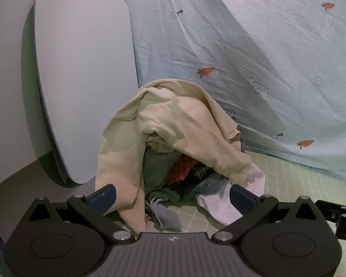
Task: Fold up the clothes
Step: 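Approach the clothes pile with both grippers open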
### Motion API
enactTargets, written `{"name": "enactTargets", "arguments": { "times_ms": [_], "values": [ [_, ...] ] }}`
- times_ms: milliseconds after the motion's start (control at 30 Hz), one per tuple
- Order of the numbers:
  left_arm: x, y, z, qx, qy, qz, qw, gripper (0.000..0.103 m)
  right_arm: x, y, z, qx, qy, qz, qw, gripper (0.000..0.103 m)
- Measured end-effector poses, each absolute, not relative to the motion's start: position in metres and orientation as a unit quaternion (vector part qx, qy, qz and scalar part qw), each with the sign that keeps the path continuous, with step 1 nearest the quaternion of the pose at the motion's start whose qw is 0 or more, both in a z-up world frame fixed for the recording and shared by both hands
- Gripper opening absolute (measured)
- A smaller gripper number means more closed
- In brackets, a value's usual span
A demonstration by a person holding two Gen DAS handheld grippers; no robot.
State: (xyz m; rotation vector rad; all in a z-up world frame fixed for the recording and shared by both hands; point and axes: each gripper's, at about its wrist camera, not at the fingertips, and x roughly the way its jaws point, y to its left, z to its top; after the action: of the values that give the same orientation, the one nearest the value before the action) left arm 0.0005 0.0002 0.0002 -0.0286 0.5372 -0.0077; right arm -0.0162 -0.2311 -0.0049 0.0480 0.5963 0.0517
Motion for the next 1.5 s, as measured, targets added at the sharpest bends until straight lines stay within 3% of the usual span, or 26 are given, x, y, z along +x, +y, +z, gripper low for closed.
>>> {"name": "enactTargets", "arguments": {
  "times_ms": [1500],
  "values": [
    [0.019,-0.008,-0.004,0.002,0.291,0.002,0.957,0.103,-0.002,-0.231,-0.014,0.025,0.312,0.013,0.95,0.103]
  ]
}}
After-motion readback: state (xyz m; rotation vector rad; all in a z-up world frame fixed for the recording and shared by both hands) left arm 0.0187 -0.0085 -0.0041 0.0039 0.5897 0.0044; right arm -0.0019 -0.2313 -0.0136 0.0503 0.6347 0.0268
